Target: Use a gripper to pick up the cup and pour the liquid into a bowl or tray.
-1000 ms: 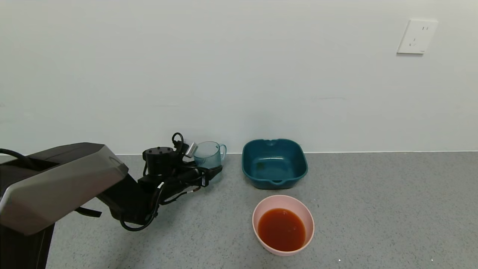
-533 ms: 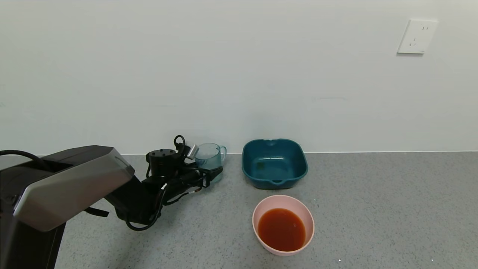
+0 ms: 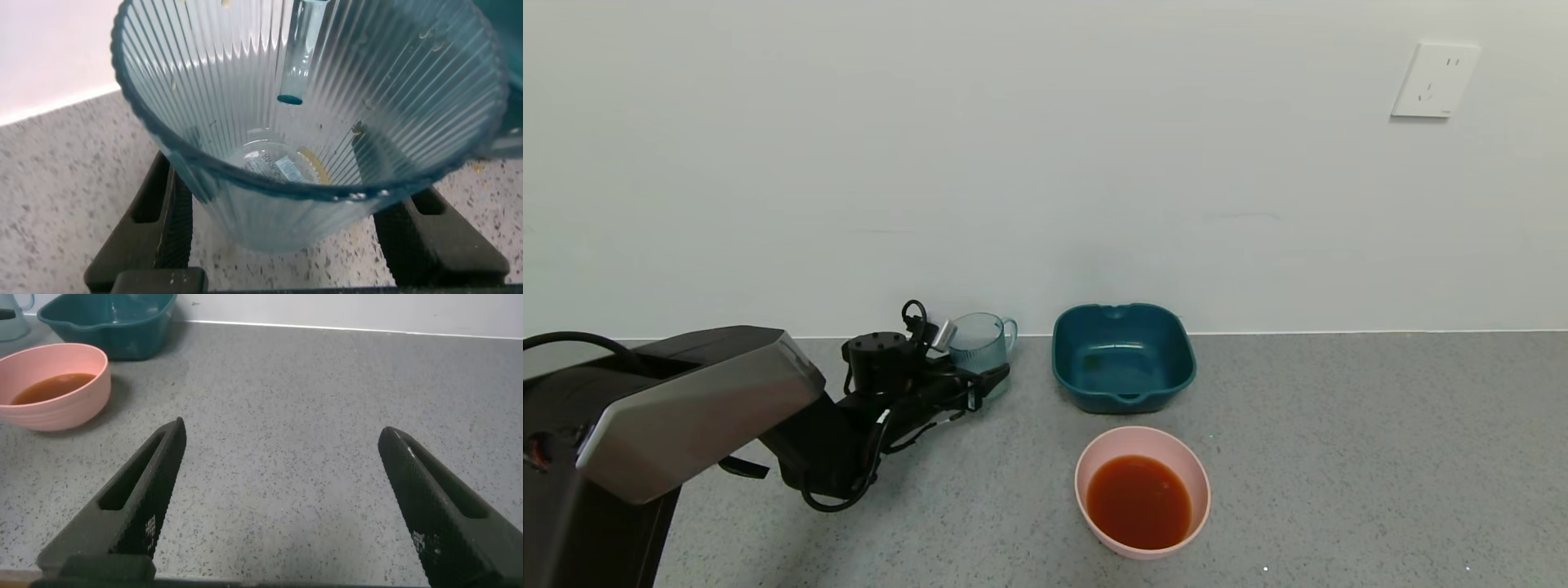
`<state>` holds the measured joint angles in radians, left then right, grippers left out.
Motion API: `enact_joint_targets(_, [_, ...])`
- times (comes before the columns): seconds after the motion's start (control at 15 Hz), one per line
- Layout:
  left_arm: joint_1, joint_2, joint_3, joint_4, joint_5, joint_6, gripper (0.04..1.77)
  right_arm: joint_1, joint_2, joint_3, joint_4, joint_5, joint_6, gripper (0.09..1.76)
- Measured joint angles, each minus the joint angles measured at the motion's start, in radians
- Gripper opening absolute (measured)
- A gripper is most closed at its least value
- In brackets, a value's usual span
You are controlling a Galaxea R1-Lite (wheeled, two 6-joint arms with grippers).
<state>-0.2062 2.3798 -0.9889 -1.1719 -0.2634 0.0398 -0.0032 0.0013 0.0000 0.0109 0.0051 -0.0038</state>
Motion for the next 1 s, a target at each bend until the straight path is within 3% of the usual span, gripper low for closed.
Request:
enact_joint_targets(0.13, [0.000,0.011,0.010,-0.045,0.001,0.001,1.26,0.000,0.000,0.000,0.000,-0.001,0.000,1.71])
enact_joint_targets(1.0, [-0.010,0.047,0.029,-0.066,0.003,0.006,1.26,0.000,0.000,0.000,0.000,-0.001,0.000,1.71])
